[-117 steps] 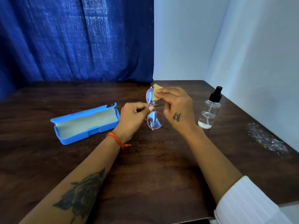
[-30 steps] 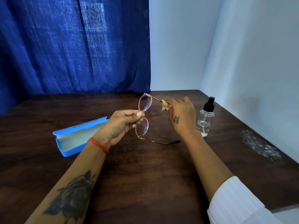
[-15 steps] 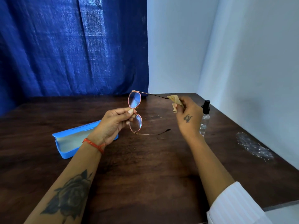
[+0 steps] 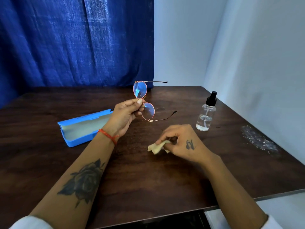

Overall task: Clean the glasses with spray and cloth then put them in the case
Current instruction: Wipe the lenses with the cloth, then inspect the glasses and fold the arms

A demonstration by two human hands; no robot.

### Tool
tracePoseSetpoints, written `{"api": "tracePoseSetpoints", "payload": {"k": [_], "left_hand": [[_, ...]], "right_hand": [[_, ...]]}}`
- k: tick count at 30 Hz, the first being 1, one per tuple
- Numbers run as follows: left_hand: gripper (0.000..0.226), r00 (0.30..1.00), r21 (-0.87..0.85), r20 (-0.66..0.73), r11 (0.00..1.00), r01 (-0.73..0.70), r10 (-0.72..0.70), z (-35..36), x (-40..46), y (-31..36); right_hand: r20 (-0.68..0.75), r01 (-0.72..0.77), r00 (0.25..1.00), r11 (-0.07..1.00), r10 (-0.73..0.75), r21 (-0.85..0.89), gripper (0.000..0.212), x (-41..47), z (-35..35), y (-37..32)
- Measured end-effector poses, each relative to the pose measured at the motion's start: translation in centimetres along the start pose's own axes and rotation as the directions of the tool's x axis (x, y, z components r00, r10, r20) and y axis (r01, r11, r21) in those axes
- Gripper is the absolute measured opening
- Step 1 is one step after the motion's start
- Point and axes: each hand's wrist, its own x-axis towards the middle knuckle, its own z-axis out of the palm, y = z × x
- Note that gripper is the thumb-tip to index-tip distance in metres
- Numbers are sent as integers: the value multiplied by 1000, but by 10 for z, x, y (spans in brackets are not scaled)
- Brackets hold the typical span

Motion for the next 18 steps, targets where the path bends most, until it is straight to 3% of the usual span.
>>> {"api": "tracePoseSetpoints", "payload": {"k": [3, 5, 7, 9, 11, 14, 16, 18], "left_hand": [[15, 1000, 7, 6, 1000, 5, -5, 2, 0, -1], [15, 1000, 4, 9, 1000, 7, -7, 3, -1, -1], [16, 1000, -1, 9, 1000, 6, -6, 4, -1, -2], [16, 1000, -22, 6, 1000, 1, -1, 4, -1, -2], [16, 1000, -62, 3, 998, -2, 2, 6, 0, -2], [17, 1000, -143, -7, 990, 11, -12, 8, 0, -3], [17, 1000, -178, -8, 984, 14, -16, 9, 1, -4], [17, 1000, -191, -10, 981, 23, -25, 8, 1, -7]], "right_hand": [[113, 13, 994, 995, -3, -94, 24, -3, 3, 2], [175, -32, 984, 998, 42, -56, 29, -5, -1, -1], [129, -134, 985, 982, 117, 135, 29, -5, -8, -9], [-19, -240, 963, 891, 268, 384, 18, 1, -15, -18], [-115, -350, 865, 752, 488, 559, 10, 14, -18, -19], [59, -508, 671, 400, 739, 763, 18, 35, -18, -13], [224, -486, 597, 125, 771, 865, 23, 46, -11, -12], [276, -385, 595, -33, 755, 922, 15, 52, 0, -10]]}}
